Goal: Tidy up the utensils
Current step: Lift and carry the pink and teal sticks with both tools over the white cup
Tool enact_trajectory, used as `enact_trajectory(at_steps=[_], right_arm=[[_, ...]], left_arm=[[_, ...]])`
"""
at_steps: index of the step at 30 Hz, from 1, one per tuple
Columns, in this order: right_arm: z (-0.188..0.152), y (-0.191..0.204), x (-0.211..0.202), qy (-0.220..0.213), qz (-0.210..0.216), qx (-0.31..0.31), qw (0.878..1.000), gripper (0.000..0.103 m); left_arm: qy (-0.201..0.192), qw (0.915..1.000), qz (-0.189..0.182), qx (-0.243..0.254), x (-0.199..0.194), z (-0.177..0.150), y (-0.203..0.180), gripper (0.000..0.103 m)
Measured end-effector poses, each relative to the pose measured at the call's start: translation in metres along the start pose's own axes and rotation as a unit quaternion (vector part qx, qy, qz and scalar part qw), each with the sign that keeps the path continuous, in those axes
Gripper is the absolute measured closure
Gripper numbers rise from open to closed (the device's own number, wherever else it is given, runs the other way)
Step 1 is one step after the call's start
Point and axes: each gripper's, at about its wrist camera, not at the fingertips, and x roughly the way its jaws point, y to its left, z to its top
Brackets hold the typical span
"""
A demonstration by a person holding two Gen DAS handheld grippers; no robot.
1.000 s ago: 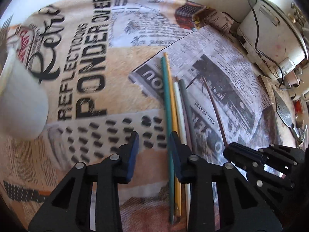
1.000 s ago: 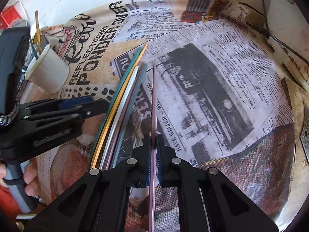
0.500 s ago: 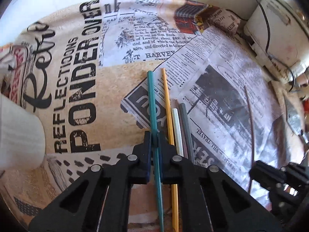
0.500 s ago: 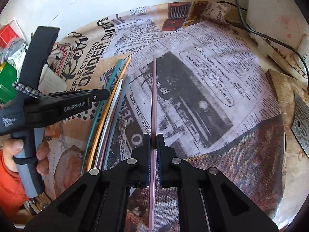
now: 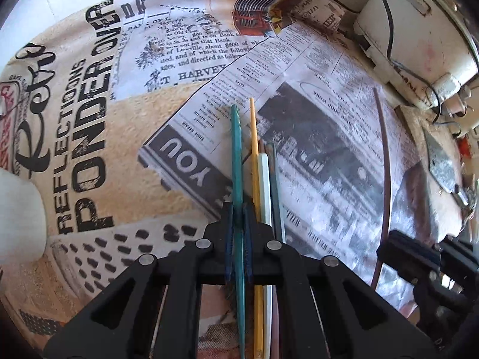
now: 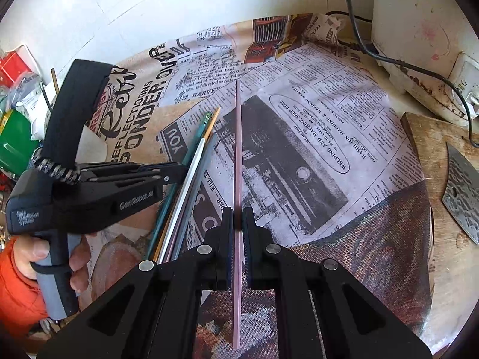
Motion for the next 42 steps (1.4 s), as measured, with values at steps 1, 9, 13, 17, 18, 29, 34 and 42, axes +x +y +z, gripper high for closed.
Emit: enact_trajectory(at_steps=[1, 9, 13, 17, 18, 29, 34, 42], right_arm=[[0.000, 0.000, -0.001, -0.002, 0.000, 0.001, 1.000, 0.097], [0.002, 0.001, -0.013, -0.018, 0.002, 0.010, 1.000, 0.097], [0.005, 0.006, -0.023, -0.031, 0.003, 0.006, 1.000, 0.097], [0.008, 0.014, -0.032, -0.044, 0.008, 0.001, 0.999, 0.097], [0.009, 0.014, -0.033, -0.047, 0.008, -0.001, 0.999, 0.097], [0.012, 0.049, -0.054, -0.081, 0.014, -0.027, 0.996, 0.098], [0.017, 0.063, -0.064, -0.102, 0.019, -0.044, 0.994, 0.098], [0.034, 0.097, -0.084, -0.136, 0.026, -0.074, 0.988, 0.098]], left_arm=[[0.003, 1.0000, -0.006, -0.005, 0.001, 0.003, 0.001, 0.098], [0.010, 0.9995, 0.001, 0.031, 0.007, 0.013, -0.011, 0.099], [-0.001, 0.9996, 0.007, 0.028, -0.001, 0.009, -0.011, 0.099], [-0.036, 0.9991, 0.008, 0.023, -0.029, 0.003, -0.006, 0.099], [-0.046, 0.9987, 0.006, 0.019, -0.036, 0.001, -0.006, 0.099], [-0.157, 0.9873, 0.019, -0.019, -0.124, -0.021, 0.020, 0.099], [-0.203, 0.9782, 0.033, -0.030, -0.157, -0.025, 0.035, 0.099], [-0.267, 0.9614, 0.045, -0.047, -0.208, -0.031, 0.063, 0.099]])
